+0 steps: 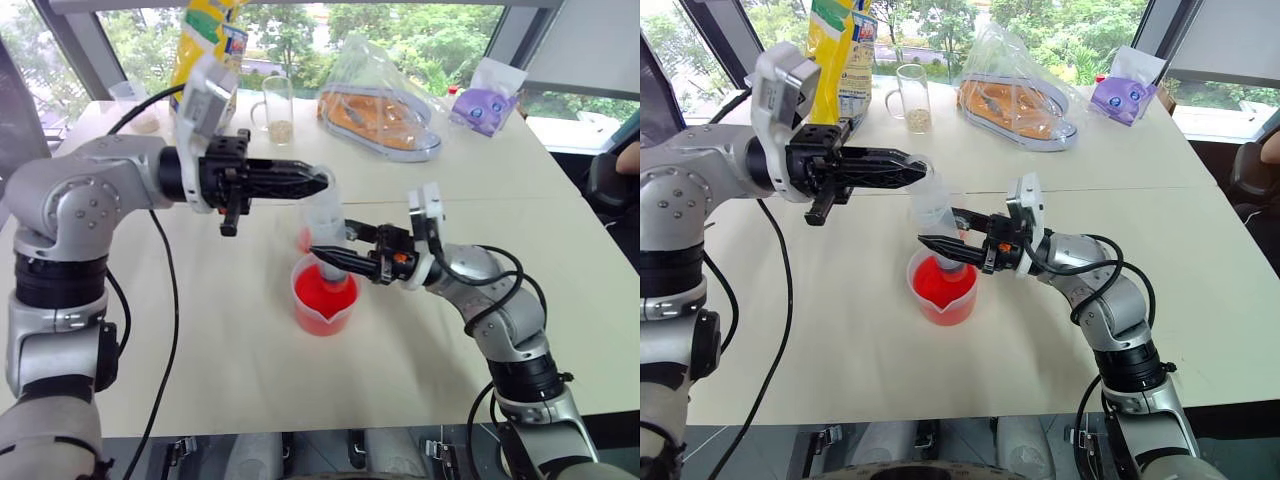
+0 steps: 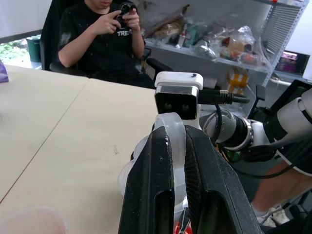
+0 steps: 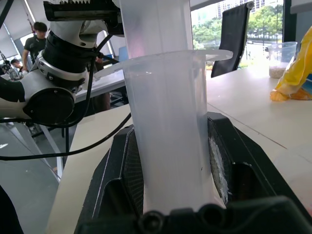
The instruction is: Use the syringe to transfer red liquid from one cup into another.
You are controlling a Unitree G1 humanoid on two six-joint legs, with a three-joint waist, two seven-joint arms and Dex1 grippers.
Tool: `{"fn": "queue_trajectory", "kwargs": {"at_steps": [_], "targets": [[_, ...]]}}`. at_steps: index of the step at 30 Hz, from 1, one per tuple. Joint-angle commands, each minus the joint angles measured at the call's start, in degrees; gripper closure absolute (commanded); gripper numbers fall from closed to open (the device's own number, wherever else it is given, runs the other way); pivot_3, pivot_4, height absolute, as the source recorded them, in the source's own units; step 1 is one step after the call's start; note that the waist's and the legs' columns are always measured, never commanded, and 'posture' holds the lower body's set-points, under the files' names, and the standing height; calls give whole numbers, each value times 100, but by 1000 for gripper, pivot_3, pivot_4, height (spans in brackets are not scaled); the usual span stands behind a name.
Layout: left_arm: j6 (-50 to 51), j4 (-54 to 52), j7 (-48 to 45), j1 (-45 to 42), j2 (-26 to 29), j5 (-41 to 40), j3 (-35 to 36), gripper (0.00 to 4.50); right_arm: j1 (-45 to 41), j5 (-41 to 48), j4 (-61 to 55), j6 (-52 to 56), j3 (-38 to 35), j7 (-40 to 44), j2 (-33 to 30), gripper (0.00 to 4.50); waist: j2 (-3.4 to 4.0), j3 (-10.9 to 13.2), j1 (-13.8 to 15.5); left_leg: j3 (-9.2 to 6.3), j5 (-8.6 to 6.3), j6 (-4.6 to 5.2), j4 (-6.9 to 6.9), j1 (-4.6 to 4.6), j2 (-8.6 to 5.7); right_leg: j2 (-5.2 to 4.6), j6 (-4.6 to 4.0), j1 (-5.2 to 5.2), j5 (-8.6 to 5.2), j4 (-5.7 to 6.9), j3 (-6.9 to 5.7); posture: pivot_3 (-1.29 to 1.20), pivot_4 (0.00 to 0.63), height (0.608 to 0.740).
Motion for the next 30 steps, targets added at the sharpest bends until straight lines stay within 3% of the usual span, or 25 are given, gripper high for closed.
{"fn": "queue_trajectory", "kwargs": {"at_steps": [1,7,11,13,16,17,30], "targets": [[-351,76,103,-327,71,84,479,4473,74,49,-145,90,211,211,-19,3048,0,0,0,0,0,0,0,0,0,0,0,0,0,0,0,0,150,740],[-309,-115,-36,-54,151,144,337,4473,-142,170,-313,191,84,98,26,3048,0,0,-1,0,0,0,0,0,0,0,0,0,0,0,0,0,150,740],[-279,-281,-82,291,236,193,233,2752,-469,382,-526,364,-151,-72,65,3048,2,1,-16,1,0,0,0,1,1,0,0,-1,0,2,1,0,150,740],[-311,-278,-70,348,239,218,263,1604,-540,463,-593,454,-216,-121,63,3048,0,1,-4,-1,0,-1,0,1,2,1,0,-2,0,4,0,0,150,740],[-293,-238,-33,414,250,179,383,231,-591,594,-705,585,-287,-202,41,3048,0,1,7,-1,0,-1,0,1,-1,-2,0,-1,0,4,0,0,150,740],[-288,-212,-27,446,280,150,466,61,-593,659,-757,646,-309,-234,25,3048,0,1,6,-1,0,-1,0,1,-1,-2,0,-1,0,4,0,0,150,740],[-466,-234,-58,1280,1046,208,1280,61,-825,1235,-828,1163,-634,-620,-55,3048,-2,0,-3,0,0,-1,0,3,2,-1,-1,-1,0,4,0,0,150,740]]}}
